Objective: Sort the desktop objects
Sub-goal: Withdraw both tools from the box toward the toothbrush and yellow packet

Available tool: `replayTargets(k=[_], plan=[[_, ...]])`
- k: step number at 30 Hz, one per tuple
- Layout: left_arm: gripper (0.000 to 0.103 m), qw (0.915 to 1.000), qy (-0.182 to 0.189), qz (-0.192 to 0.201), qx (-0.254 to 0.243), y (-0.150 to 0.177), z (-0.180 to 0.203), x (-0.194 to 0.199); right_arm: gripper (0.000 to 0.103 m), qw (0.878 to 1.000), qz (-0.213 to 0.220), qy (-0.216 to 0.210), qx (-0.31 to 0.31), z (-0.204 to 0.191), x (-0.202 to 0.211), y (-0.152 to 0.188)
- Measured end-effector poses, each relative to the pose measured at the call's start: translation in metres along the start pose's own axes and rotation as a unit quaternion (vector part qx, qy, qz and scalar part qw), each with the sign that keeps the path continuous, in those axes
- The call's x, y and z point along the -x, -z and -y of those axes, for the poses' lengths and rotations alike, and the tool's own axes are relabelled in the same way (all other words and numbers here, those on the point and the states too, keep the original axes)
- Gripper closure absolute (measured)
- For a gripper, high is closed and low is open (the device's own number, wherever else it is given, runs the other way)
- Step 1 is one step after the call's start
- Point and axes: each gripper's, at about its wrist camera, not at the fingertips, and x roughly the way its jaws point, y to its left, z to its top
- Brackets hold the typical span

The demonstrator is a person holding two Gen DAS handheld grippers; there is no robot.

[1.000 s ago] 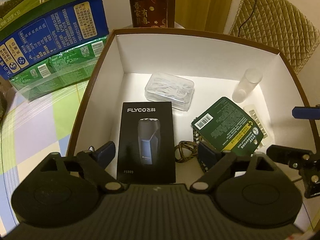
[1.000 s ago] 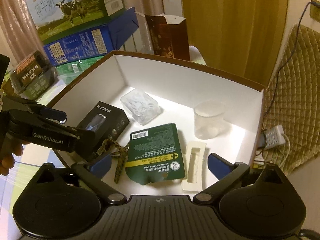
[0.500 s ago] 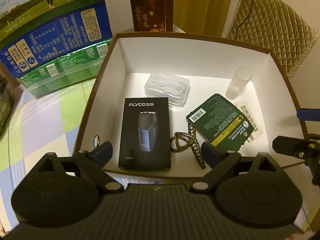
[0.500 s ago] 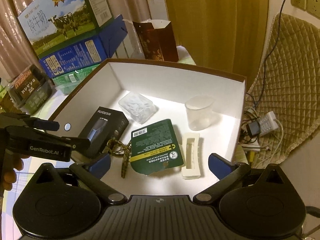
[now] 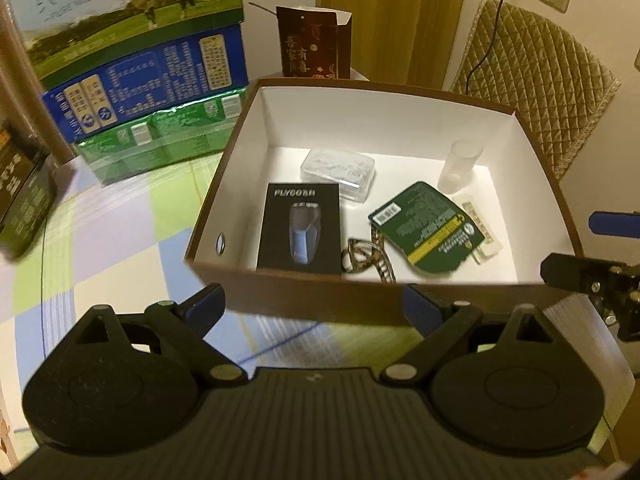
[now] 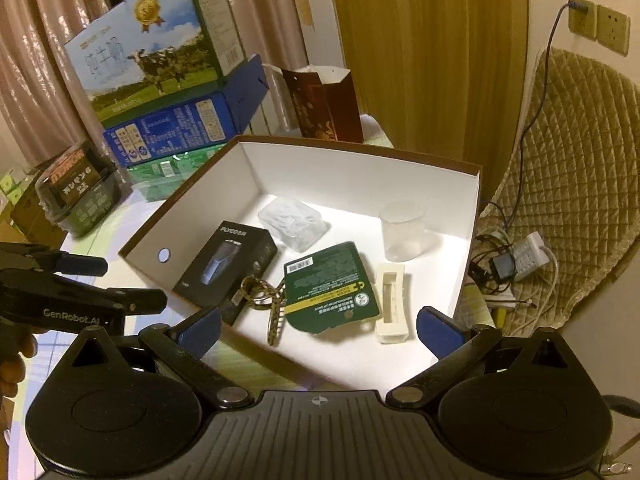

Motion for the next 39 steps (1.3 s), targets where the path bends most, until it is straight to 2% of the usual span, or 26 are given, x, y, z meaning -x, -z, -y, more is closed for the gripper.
replayTargets(k=[10,19,28,35,39], plan=[[0.009,0.9997,0.002,-0.007,0.021,0.051,-0.004,0.033,0.002,1.0,0.025,0.006,0.004,-0.024,0.033,0.037],[0.009,0.9997,0.002,-0.01,0.023,0.083,-0.007,0.056,0.002,1.0,0.023,0.004,-0.017,-0.031,0.053,0.066],[0.01,0.9986,0.01,-0.045,0.024,0.125,-0.003,0.056,0.002,0.999,-0.009,0.013,-0.035,-0.026,0.061,0.103],[0.01,0.9946,0.019,-0.098,0.029,0.164,0.004,0.04,0.002,0.998,-0.056,0.015,-0.035,-0.027,0.057,0.139],[0.01,0.9941,0.022,-0.103,0.027,0.179,0.013,0.038,0.002,0.996,-0.082,0.019,-0.037,-0.026,0.052,0.157]])
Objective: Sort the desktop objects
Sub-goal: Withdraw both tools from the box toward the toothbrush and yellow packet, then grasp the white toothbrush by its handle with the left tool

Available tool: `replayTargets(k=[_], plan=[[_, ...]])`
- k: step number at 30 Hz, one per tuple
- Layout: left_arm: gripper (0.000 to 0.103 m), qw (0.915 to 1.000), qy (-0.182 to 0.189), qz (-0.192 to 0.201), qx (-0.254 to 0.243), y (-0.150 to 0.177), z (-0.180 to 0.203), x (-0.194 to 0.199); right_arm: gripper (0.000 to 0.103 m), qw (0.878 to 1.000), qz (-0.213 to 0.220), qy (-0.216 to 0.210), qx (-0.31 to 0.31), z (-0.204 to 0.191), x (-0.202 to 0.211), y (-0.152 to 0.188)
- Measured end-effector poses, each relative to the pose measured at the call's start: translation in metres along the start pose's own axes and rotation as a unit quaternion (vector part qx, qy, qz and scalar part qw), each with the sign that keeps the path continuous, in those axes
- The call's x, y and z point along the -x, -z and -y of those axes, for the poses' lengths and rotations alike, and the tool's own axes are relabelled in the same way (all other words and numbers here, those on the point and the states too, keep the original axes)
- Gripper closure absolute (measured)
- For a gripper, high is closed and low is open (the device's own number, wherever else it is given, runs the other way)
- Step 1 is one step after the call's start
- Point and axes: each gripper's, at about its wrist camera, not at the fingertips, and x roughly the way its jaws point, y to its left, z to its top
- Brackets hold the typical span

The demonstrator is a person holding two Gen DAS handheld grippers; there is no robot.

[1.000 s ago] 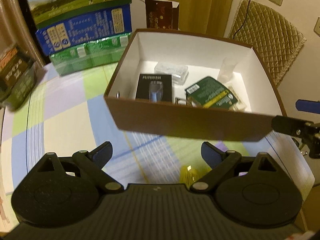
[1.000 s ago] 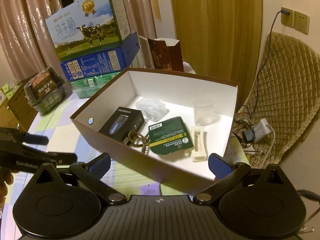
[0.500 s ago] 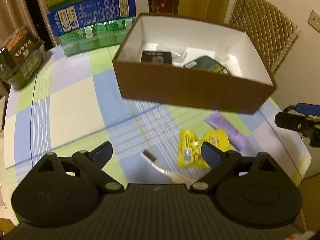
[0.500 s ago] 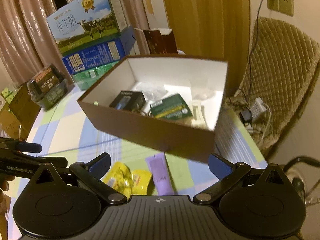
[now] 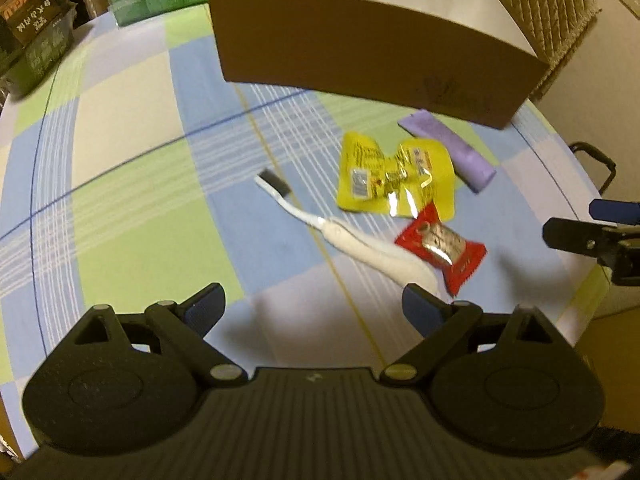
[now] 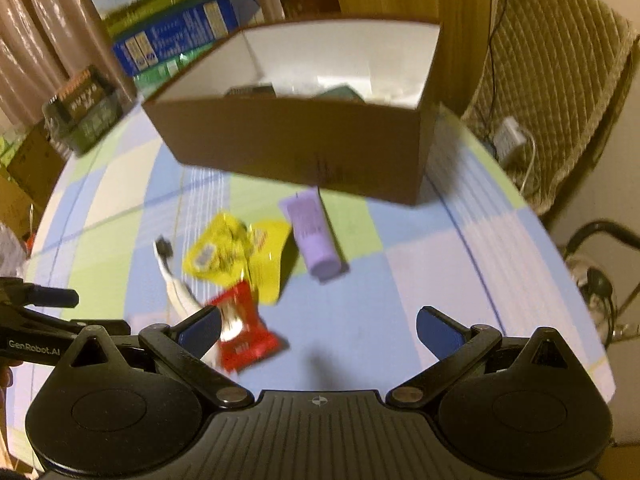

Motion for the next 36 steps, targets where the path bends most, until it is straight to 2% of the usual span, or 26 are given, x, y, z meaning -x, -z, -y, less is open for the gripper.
replayTargets(k=[11,21,26,28,32,36], plan=[[0.011,0.9999,0.011,-0.003,0.004,0.003,0.011,-0.007,0.002,1.0,-0.016,0.008,0.004,0.005,-0.008,0.011],[0.017,0.9992,0.019,-0.006,0.034,-0.009,0.008,-0.026,0.002,0.999,-0.025,0.037,-0.011,0.029,-0.021,0.01],[0.022,0.9989,0.016,0.006,0.044,-0.03,0.009,-0.041,0.002,0.999,-0.026,0.041,-0.017,0.038,-0.024,0.007],[0.028,0.9987,0.014,0.002,0.049,-0.037,0.008,-0.049,0.002,0.999,-0.027,0.042,-0.018,0.041,-0.025,0.006],[0.029,0.9984,0.013,-0.009,0.054,-0.043,0.007,-0.066,0.002,0.998,-0.03,0.045,-0.023,0.047,-0.028,0.004],[0.042,0.9992,-0.004,-0.012,0.037,-0.041,0.007,-0.076,0.002,0.998,-0.034,0.048,-0.027,0.051,-0.031,0.003]])
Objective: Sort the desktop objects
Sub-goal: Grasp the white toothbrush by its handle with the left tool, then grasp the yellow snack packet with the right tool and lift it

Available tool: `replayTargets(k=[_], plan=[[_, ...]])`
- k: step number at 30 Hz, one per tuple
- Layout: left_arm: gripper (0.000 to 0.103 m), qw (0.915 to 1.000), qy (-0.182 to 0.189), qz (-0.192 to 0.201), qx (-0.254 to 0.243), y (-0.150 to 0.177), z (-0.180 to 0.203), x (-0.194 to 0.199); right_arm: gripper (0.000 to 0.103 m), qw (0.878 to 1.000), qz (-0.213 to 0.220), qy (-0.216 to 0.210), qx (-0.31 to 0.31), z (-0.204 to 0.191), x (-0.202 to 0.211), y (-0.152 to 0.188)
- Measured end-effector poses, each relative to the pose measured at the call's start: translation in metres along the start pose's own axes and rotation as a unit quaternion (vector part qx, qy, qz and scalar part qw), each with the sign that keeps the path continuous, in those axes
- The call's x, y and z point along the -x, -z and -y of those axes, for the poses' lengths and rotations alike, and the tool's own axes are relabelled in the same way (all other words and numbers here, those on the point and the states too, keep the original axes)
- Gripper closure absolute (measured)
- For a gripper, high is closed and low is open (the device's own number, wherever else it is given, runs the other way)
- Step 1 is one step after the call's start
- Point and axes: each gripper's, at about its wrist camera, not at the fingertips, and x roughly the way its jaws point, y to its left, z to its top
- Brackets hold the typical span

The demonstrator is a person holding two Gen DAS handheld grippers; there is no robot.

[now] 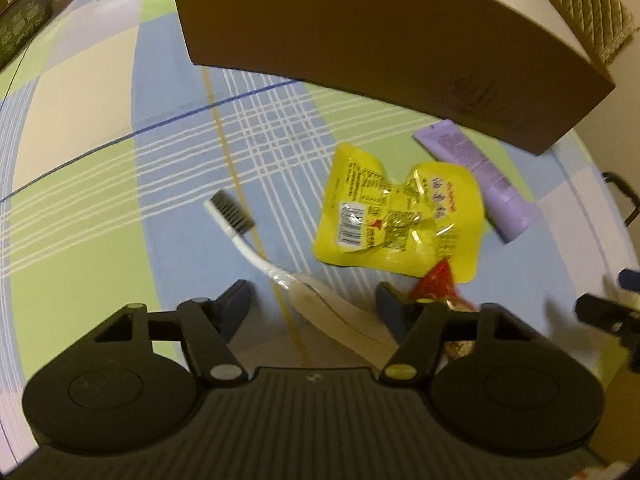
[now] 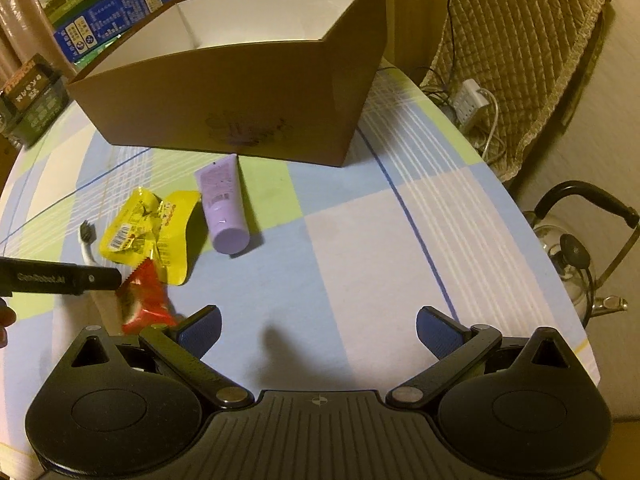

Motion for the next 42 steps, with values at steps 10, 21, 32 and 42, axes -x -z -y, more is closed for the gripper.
replayTargets(k=[10,21,32,42], plan=[[0.084,0.999,-0.021,0.021,-0.034,0.008,-0.027,0.008,0.002,0.999,0.009,-0.031,0.012,-0.012,-0.005,-0.007],[0.084,0.9974,-0.058,0.017,0.04,0.03,-0.09,0.024,0.002,0.981,0.046,-0.104,0.156,-0.067,-0.015,-0.036],[0.084,0.9925,-0.073,0.02,0.096,0.046,-0.123,0.034,0.002,0.905,-0.003,-0.147,0.398,-0.132,-0.077,-0.052],[0.084,0.99,-0.082,0.018,0.113,0.043,-0.131,0.034,0.006,0.894,-0.042,-0.158,0.418,-0.142,-0.115,-0.048]])
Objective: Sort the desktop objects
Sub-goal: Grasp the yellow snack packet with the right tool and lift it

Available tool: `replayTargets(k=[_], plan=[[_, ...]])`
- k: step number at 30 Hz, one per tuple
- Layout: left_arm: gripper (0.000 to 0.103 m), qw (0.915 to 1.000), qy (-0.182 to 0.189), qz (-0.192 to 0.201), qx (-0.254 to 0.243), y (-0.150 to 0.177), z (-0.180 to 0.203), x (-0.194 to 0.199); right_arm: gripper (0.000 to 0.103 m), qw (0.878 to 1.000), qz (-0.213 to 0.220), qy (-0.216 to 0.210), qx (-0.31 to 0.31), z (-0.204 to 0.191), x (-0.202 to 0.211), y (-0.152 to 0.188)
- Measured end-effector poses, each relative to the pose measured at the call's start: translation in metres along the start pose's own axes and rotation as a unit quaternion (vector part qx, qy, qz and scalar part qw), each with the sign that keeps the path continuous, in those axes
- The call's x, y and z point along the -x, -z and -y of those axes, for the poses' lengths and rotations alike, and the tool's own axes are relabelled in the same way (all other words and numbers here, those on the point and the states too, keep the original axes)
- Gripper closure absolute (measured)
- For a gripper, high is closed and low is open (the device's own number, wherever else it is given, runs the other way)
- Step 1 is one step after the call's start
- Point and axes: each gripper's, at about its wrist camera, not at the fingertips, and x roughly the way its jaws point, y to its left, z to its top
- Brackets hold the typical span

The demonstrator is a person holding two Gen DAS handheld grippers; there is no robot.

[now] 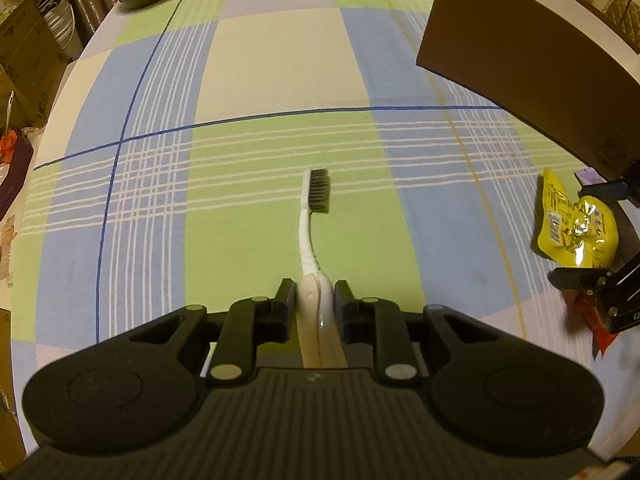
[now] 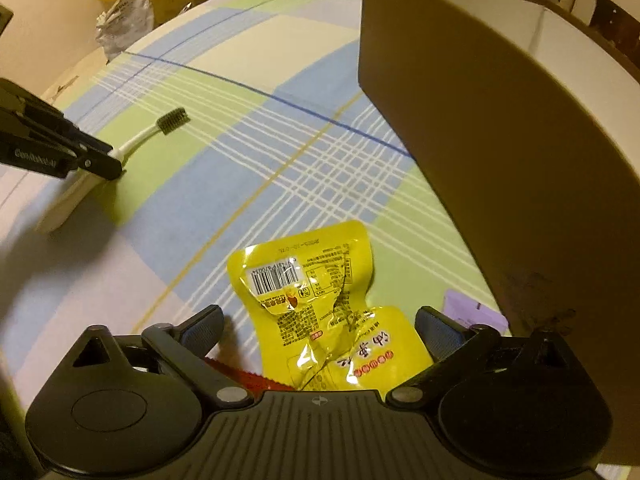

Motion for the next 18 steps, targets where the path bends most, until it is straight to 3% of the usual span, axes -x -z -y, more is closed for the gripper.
replayTargets(k=[3,8,11,16,18], plan=[[0.084,1.0,-0.003,0.0,-0.002,-0.001,0.002,-0.001,0.016,1.0,0.013,-0.003,0.005,-0.002,0.005,0.0],[0.084,1.0,-0.003,0.002,-0.008,-0.004,0.005,-0.002,0.048,0.999,0.03,-0.008,-0.014,0.004,0.011,-0.005],[0.084,0.9999,-0.003,0.003,-0.014,-0.005,0.008,-0.002,0.059,0.998,0.044,-0.008,-0.039,0.008,0.014,-0.004],[0.084,0.9998,0.0,0.005,-0.019,-0.006,0.012,-0.003,0.059,0.995,0.053,-0.01,-0.087,0.01,0.022,0.001],[0.084,0.9998,0.0,0.005,-0.018,-0.005,0.012,-0.003,0.055,0.993,0.046,-0.019,-0.103,0.011,0.024,0.002]])
